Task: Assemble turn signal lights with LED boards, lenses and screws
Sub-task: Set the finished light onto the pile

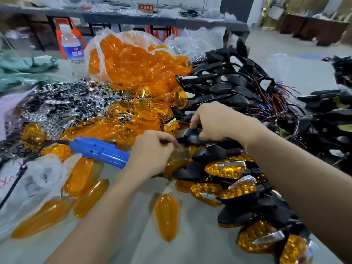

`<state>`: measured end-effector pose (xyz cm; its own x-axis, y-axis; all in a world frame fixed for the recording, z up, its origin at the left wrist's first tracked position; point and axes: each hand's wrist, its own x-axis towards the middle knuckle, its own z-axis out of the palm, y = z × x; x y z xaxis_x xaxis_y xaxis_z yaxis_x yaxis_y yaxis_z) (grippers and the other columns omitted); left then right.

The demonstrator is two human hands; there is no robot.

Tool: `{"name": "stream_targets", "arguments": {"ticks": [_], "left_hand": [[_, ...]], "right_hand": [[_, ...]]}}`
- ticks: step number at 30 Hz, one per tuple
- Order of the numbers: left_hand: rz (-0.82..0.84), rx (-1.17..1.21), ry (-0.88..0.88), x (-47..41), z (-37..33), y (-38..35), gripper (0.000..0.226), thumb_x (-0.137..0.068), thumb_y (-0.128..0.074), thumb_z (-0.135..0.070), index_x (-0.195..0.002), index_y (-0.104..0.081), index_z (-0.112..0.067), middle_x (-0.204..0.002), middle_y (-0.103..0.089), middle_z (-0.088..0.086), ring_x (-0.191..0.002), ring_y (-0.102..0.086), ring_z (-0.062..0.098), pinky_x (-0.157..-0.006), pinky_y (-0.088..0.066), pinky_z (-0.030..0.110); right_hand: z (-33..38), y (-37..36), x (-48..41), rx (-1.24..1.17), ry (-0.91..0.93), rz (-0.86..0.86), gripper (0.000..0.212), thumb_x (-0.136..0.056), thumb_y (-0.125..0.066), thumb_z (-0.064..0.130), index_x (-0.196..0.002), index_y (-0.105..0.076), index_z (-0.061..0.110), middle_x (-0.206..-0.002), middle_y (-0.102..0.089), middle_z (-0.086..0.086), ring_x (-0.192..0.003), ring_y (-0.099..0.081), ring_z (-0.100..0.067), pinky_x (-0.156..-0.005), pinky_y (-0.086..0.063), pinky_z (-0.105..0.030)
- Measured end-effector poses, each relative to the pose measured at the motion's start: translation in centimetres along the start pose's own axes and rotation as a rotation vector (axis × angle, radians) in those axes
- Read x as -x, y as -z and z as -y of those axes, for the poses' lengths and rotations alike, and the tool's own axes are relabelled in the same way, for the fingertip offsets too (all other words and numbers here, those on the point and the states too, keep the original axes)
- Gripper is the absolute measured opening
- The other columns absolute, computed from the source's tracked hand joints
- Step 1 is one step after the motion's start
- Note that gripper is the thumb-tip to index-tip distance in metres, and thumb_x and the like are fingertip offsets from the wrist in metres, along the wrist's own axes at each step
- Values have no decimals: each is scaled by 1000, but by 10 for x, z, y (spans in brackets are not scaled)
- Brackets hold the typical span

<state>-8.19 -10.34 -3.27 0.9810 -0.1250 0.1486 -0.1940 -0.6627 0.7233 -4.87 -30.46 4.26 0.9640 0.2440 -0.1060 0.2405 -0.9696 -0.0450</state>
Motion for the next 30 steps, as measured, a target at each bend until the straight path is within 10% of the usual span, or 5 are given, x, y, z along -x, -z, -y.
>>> {"name": "stream_targets", "arguments": {"ticks": [8,18,22,25,30], "left_hand": [[-114,-359,74,-20,28,35,25,-96,-62,-22,-107,-78,-38,-115,-74,-8,-96,-66,18,-83,-60,39],[-63,-148,75,-16,40,42,19,-94,-67,-22,-100,-81,-34,-103,-76,-14,-96,-66,7,-77,-49,18],[13,-234,105,-20,40,44,21,-94,-67,-29,-111,-79,-33,-116,-75,-9,-102,-67,14,-88,-56,30],[75,-396,105,-21,37,39,40,-93,-66,-32,-133,-69,-34,-130,-71,-4,-114,-66,23,-93,-57,38],[48,-368,92,-21,35,38,48,-92,-66,-24,-139,-64,-35,-130,-71,-2,-113,-65,23,-91,-59,41]], "right_hand": [[70,-38,-54,-56,-67,-30,19,-95,-67,31,-97,-60,13,-82,-56,-1,-70,-56,-20,-60,-45,-35],[71,-42,-62,-365,-131,-24,59,-92,-66,2,-145,-55,23,-138,-59,-7,-114,-63,-28,-90,-58,-37],[66,-32,-61,-411,-25,115,66,-91,-74,18,-151,-49,28,-137,-64,-3,-115,-65,-24,-99,-57,-41],[77,-42,-61,-374,-15,152,94,-82,-84,38,-158,-31,27,-127,-63,-2,-107,-64,-23,-88,-58,-36],[92,-56,-51,-182,16,-73,77,-86,-76,7,-151,-38,25,-113,-65,-9,-86,-62,-25,-65,-54,-32]]}}
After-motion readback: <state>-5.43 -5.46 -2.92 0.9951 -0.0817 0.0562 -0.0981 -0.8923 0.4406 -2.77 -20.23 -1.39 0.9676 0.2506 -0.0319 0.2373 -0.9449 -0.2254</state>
